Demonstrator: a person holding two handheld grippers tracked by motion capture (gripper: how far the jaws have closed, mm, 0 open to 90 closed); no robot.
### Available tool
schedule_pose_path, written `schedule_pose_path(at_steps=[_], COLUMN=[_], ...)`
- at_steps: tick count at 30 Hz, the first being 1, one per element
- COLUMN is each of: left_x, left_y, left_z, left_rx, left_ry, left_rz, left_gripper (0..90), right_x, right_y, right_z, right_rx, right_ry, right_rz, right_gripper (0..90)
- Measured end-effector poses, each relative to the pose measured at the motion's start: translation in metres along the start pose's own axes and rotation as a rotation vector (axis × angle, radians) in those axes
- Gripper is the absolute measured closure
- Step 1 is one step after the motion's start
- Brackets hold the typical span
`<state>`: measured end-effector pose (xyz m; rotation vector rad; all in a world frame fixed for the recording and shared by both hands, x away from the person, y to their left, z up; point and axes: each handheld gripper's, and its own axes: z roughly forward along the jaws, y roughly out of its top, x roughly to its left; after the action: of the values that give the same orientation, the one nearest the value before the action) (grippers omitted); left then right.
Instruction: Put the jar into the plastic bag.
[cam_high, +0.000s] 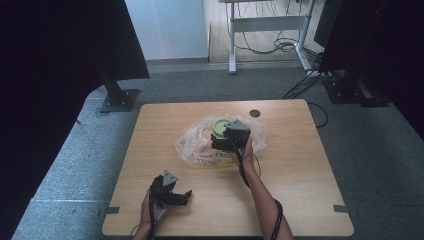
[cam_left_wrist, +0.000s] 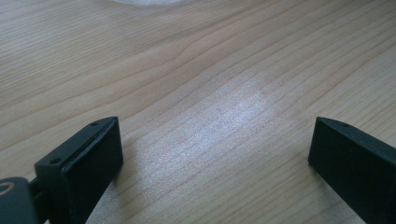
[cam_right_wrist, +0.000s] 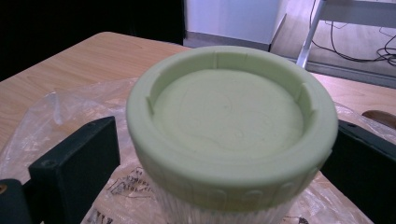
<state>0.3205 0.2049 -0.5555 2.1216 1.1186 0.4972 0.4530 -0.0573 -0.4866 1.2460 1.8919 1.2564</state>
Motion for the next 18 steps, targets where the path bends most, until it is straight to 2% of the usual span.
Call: schedule_pose_path(at_steps=[9,18], left_x=[0.000,0.000], left_y=[0.000,0.000], left_z=[0.000,0.000], left_rx=[0.000,-0.001], left_ry=[0.000,0.000], left_rz=[0.000,0.000], left_gripper=[2.6,2.6], right_x=[-0.001,-0.008], right_y=[-0.006,-0.015], right_z=[-0.020,-0.050], right_rx=[-0.029,-0.054], right_ry=[0.015,0.023], right_rz=[0.005,-0.001], right_gripper=[0.9,2.3])
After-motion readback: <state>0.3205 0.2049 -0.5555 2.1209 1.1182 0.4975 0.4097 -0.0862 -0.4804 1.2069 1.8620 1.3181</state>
